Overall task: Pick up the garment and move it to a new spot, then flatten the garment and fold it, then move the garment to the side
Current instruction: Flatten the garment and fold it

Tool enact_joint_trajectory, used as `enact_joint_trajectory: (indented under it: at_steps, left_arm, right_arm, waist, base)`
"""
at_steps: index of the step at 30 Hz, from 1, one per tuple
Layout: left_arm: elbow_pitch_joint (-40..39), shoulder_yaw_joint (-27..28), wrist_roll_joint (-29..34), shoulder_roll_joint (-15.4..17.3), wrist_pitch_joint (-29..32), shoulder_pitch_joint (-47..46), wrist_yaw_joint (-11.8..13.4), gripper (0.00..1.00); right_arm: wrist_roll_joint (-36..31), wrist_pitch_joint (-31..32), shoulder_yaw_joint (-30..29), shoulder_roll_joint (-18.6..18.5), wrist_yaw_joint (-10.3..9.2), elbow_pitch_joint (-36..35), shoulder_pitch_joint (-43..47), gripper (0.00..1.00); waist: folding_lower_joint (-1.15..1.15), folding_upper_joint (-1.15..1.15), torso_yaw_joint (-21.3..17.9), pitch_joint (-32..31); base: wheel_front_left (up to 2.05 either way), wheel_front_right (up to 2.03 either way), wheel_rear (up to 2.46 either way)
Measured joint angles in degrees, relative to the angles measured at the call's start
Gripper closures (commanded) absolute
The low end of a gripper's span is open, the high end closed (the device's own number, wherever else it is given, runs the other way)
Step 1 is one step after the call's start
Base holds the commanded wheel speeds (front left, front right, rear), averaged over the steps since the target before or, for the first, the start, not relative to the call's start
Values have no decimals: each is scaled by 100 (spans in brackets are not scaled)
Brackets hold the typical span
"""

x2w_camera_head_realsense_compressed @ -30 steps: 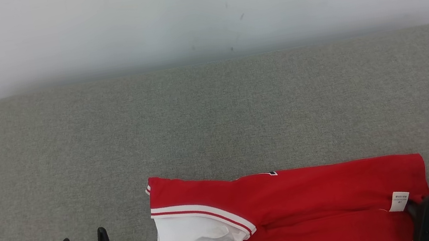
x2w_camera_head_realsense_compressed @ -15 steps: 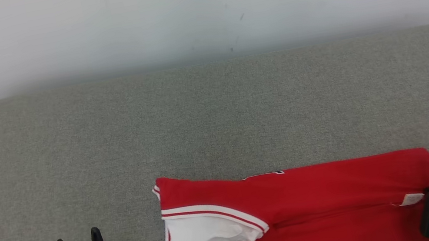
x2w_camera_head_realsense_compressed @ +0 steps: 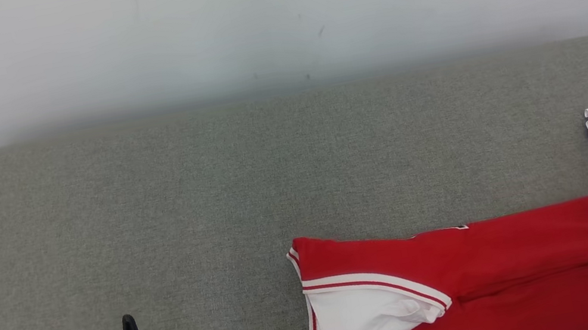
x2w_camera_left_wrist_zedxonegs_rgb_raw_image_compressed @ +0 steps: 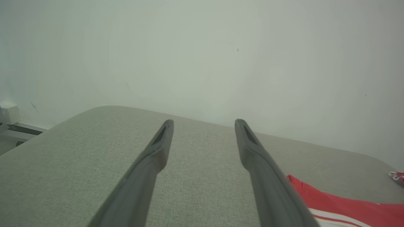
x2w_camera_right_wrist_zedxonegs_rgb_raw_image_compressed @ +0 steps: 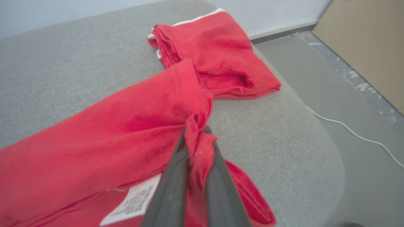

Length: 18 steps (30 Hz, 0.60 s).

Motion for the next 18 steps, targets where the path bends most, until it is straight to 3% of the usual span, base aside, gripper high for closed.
enact_joint_trajectory:
  at_steps: [4,7,13,18]
  left_arm:
    - [12,-4,8,-7,0,14,-20,0]
    - [24,-7,11,-14,0,30,-20,0]
    - [64,-58,11,-25,-1,36,-34,0]
    - [118,-130,1,-32,0,36,-48,0]
  right_arm:
    - [-92,241,111,-1,-1,-542,168,100]
    - [124,414,536,-8,-1,-926,237,100]
    - [700,705,1844,-7,-1,-1354,485,100]
    - [1396,658,2969,0,-1,-1010,563,100]
  waist:
    - [0,0,-49,-48]
    - [0,0,-92,-73]
    - [0,0,-108,-118]
    - [0,-1,-33,-128]
  base:
    - [0,0,0]
    - [0,0,0]
    - [0,0,0]
    - [0,0,0]
